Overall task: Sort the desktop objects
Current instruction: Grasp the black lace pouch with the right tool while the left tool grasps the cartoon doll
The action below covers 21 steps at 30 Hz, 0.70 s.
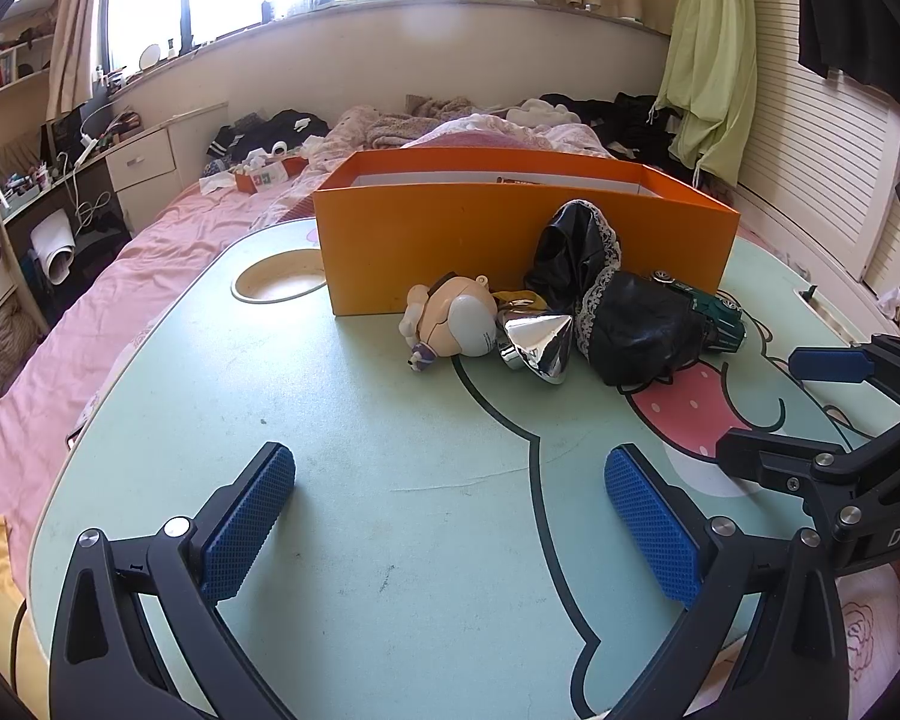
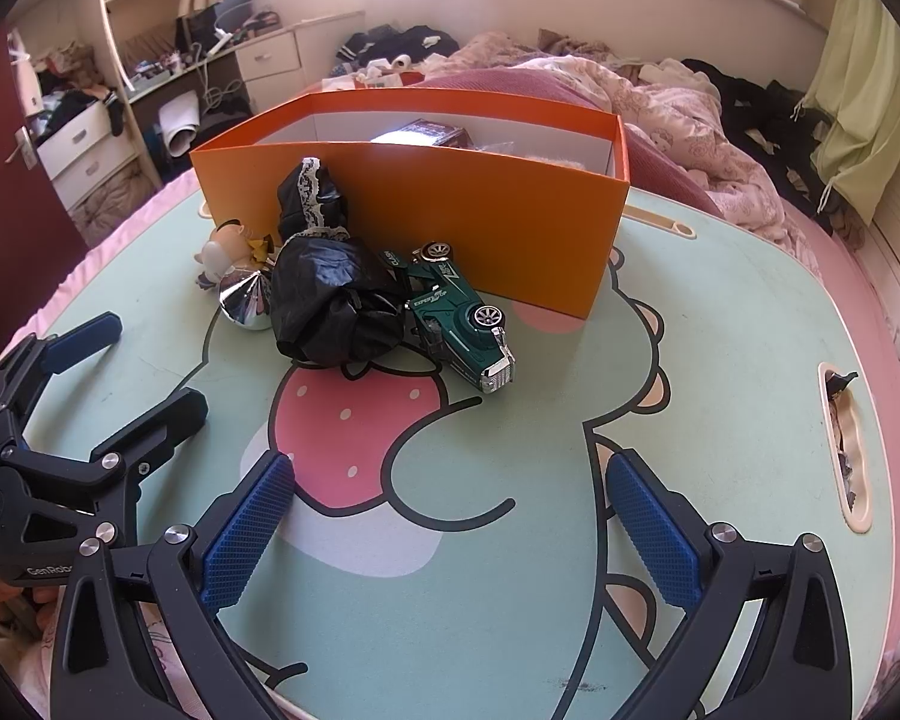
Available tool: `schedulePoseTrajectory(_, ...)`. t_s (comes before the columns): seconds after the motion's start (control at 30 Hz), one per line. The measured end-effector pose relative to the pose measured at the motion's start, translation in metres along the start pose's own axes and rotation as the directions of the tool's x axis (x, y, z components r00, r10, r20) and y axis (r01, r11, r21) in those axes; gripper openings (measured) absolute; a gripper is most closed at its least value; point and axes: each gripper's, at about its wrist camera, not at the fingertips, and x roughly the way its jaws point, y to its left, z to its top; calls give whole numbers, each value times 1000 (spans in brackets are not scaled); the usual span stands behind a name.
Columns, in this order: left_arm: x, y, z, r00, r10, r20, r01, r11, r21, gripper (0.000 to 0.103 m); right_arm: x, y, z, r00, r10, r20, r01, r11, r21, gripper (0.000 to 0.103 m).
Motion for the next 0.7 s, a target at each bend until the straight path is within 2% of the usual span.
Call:
schedulePoseTrajectory(0.27,0,0,0,1000,-1,1,1,1000,0,103,-1,-1,1,1000,3,4,-3,1000,3,103)
schedulePoseTrajectory(0.4,-1,0,0,1000,-1,3,1,1000,0,103,-15,0,8,998,22,66,-22,1000,3,81)
schedulePoseTrajectory(0.47,-1,-1,1,1000,-2,5,2,1000,0,103,-28,3,19,989,39,140,-38,999,-13,81)
schedulePoseTrajectory(0.57,-2,0,1,1000,-2,5,2,1000,0,103,-34,15,43,977,121,178,-115,992,-45,79)
schedulePoseTrajectory(0.7,-2,0,1,1000,-2,5,2,1000,0,103,-22,37,74,973,124,195,-102,988,-118,67)
